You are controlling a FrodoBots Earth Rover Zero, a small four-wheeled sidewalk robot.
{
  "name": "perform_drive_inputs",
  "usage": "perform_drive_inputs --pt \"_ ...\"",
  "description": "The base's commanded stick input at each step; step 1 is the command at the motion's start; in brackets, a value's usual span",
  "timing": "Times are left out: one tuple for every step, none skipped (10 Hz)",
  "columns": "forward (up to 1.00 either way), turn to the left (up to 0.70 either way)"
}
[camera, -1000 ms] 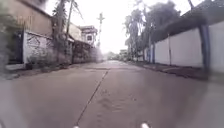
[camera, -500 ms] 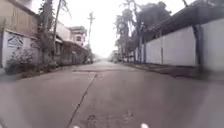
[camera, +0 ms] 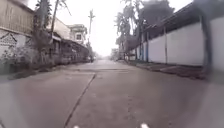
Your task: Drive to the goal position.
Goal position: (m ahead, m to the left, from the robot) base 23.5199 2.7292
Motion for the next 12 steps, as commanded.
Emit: perform_drive_inputs --pt "1.0 0.01" --pt "1.0 0.01" --pt "1.0 0.01" --pt "1.0 0.01" --pt "1.0 0.01" --pt "1.0 0.01" --pt "1.0 0.01" --pt "1.0 0.01" --pt "1.0 0.01" --pt "1.0 0.01" --pt "1.0 0.01" --pt "1.0 0.01"
